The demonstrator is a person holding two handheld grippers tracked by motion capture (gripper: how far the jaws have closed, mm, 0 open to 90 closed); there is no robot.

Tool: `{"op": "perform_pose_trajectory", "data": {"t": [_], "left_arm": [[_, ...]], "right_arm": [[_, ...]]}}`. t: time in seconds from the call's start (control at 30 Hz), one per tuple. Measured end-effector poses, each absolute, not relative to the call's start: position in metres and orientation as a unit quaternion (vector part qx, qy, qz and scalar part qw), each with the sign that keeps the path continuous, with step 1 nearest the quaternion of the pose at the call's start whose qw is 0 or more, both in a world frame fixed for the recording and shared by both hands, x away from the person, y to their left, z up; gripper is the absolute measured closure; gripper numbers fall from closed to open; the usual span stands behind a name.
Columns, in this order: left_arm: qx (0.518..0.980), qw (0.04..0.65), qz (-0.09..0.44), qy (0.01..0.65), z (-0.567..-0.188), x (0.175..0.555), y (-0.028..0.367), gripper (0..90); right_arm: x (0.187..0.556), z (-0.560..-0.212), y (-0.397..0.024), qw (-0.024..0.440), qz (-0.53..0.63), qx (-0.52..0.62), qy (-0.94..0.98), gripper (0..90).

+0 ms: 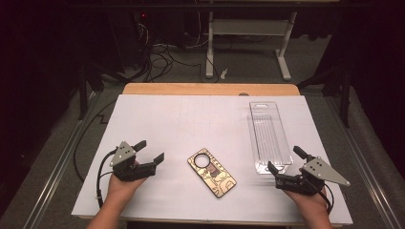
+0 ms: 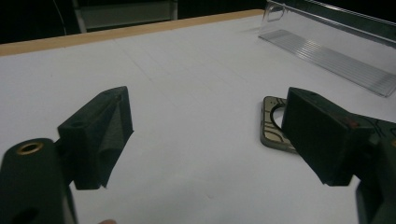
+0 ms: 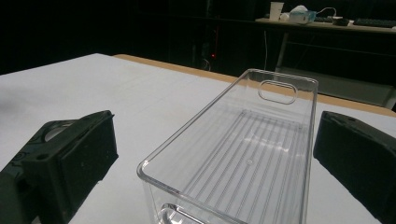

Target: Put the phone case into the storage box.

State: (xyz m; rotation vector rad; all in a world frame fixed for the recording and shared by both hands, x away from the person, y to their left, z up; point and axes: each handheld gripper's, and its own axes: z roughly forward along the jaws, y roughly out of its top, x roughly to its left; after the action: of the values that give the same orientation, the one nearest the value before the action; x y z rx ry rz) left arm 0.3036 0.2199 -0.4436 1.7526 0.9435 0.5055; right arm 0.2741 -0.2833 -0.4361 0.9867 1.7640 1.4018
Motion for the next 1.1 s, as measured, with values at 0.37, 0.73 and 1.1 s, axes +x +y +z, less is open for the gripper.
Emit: {"op": "perform_pose_trajectory", "data": {"t": [0.37, 0.73, 1.1], "left_arm": [[0.726, 0.521, 0.22, 0.39, -0.4435, 0.3003, 0.2217, 46.6], [0.722, 0.529, 0.216, 0.391, -0.444, 0.3003, 0.2246, 59.7], [0.727, 0.528, 0.208, 0.385, -0.4451, 0.3014, 0.2246, 81.4]], "right_arm": [[0.2731, -0.4358, -0.2828, 0.333, 0.539, 0.378, 0.675, 0.0], [0.2728, -0.4346, -0.2826, 0.334, 0.539, 0.377, 0.675, 0.0], [0.2733, -0.4346, -0.2826, 0.333, 0.54, 0.375, 0.676, 0.6]]}}
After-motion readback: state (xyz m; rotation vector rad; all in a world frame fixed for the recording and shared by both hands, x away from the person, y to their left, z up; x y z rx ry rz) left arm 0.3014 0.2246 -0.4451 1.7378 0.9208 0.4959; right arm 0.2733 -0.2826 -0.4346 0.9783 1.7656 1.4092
